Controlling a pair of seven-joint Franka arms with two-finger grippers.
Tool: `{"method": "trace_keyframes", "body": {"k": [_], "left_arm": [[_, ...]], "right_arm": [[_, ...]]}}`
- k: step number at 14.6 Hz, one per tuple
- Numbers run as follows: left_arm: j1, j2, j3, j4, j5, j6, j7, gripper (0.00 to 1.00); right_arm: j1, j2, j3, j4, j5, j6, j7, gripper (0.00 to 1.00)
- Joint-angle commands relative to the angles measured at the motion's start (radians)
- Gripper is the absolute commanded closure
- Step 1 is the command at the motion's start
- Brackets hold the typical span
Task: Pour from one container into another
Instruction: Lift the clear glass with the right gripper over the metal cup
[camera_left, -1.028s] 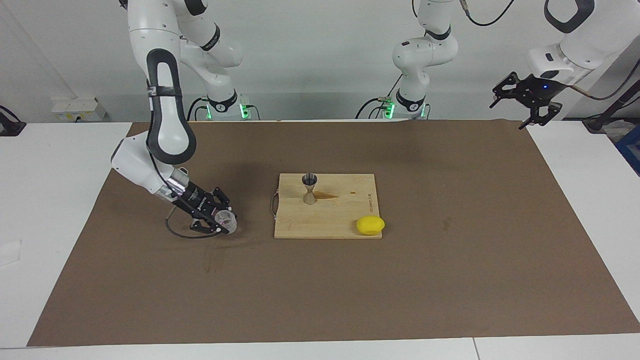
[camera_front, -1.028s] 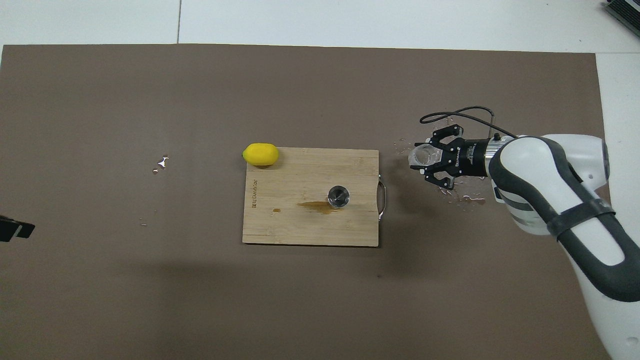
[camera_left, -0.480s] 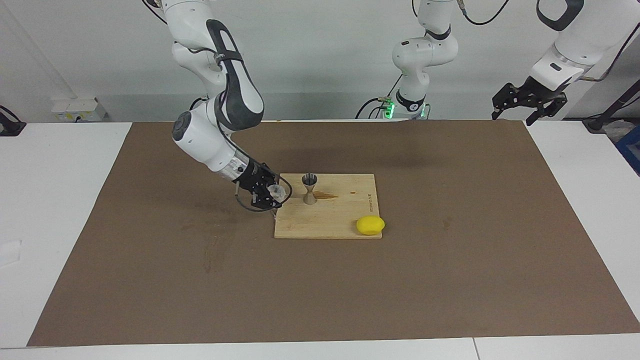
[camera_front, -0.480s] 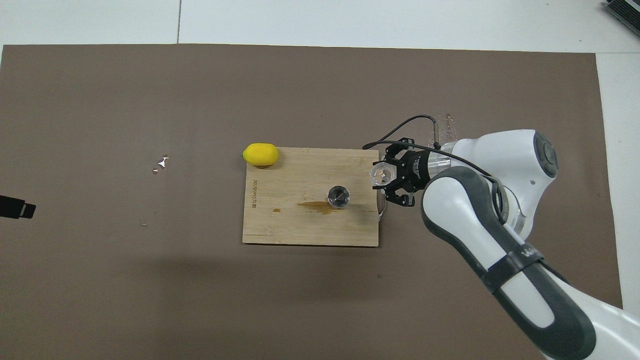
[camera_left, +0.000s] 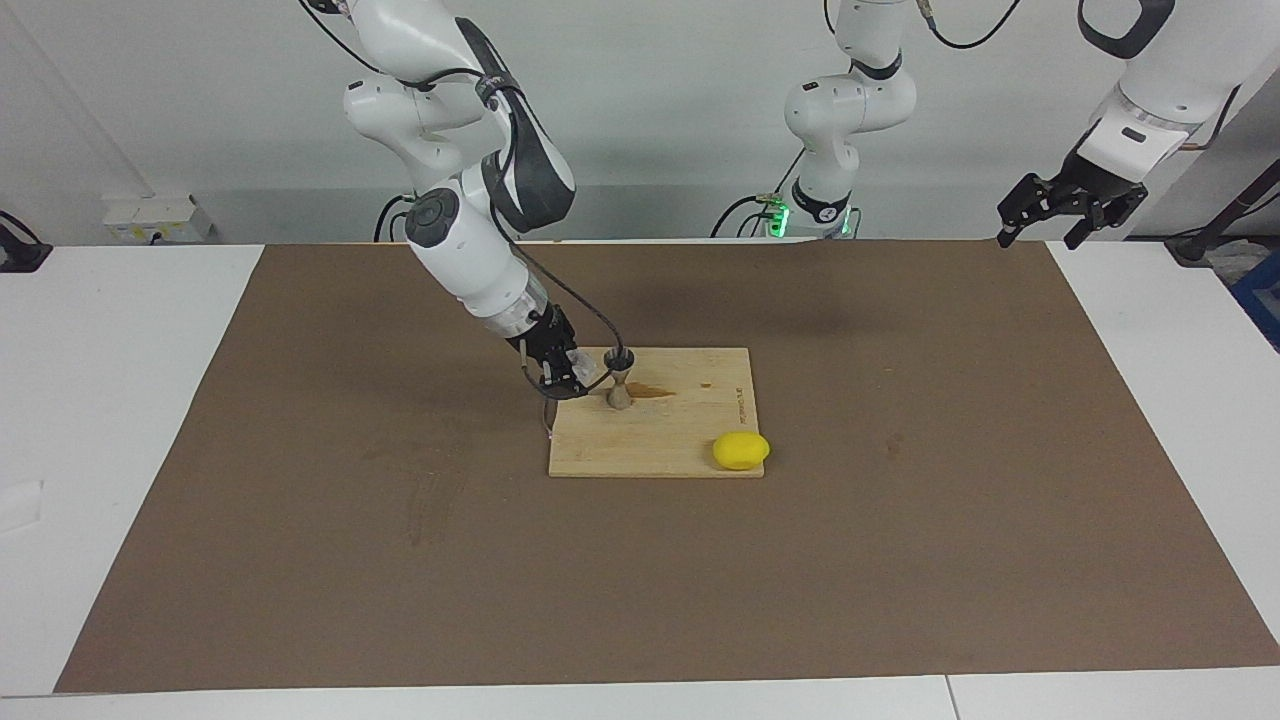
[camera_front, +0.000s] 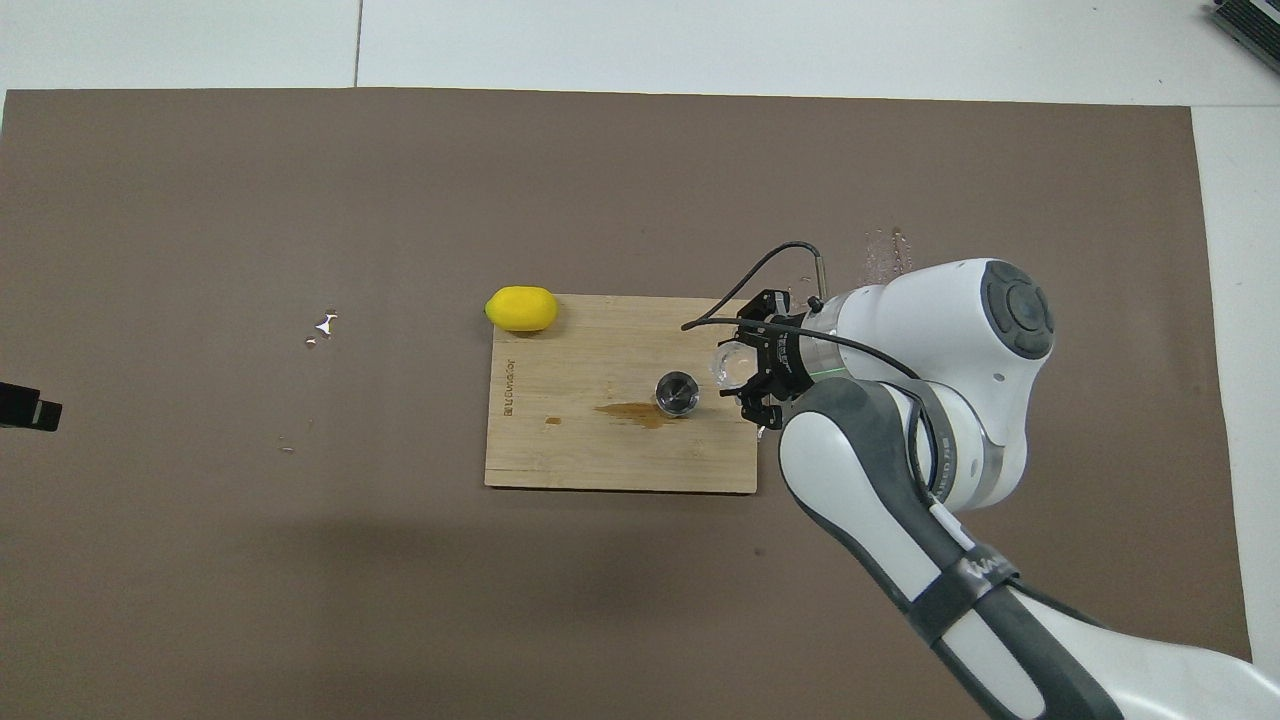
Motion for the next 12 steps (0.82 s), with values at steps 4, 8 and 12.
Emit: {"method": "trace_keyframes", "body": {"k": [4, 8, 12], "left_arm": [[-0.097, 0.062, 0.017, 0.003, 0.059, 0.061, -0.035, 0.0], [-0.179, 0.136, 0.102, 0.043, 0.057, 0.076, -0.039, 0.0], [-0.183, 0.124, 0.132, 0.034, 0.056, 0.081, -0.041, 0.0]], "right_arm": [[0.047, -0.002, 0.0, 0.077, -0.147, -0.074, 0.079, 1.0], [0.095, -0.002, 0.0, 0.092, -0.273, -0.095, 0.102, 1.0], [0.124, -0.003, 0.0, 0.094, -0.379, -0.106, 0.102, 1.0]]}}
